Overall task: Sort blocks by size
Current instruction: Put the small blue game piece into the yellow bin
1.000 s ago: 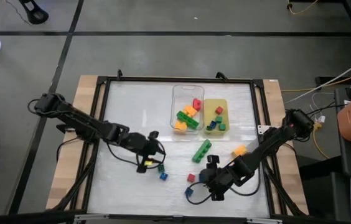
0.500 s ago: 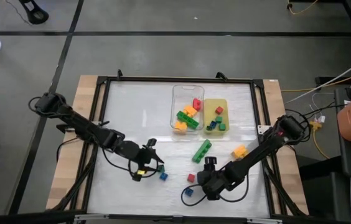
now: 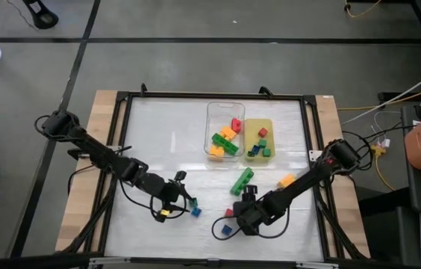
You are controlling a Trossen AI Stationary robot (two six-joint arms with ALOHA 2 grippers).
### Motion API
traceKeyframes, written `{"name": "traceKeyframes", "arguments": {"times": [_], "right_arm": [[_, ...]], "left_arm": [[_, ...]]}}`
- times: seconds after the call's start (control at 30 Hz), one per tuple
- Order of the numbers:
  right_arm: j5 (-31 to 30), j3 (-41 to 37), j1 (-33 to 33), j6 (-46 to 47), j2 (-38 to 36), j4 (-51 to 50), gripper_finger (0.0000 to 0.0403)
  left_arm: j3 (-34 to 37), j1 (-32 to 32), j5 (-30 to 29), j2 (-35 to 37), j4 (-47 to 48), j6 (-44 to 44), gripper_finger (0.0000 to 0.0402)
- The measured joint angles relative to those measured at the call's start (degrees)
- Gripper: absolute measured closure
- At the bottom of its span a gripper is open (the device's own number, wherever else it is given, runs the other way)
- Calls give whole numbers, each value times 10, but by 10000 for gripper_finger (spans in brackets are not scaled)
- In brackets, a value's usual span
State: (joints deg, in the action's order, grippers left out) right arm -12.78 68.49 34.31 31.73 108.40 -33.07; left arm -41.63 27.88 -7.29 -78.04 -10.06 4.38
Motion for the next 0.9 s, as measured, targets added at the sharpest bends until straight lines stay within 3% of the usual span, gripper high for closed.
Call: {"name": "traceKeyframes", "arguments": {"times": [0.2,0.47,0.73,0.9], "right_arm": [[33,0,-2,-1,7,0,177],[34,0,-2,-1,9,4,268],[34,28,-2,-36,9,-12,268],[8,97,-6,-80,9,-105,255]], "left_arm": [[0,0,0,0,5,10,238],[0,0,0,-1,5,16,238],[0,0,0,-1,5,16,238],[0,0,0,-1,5,16,238]]}}
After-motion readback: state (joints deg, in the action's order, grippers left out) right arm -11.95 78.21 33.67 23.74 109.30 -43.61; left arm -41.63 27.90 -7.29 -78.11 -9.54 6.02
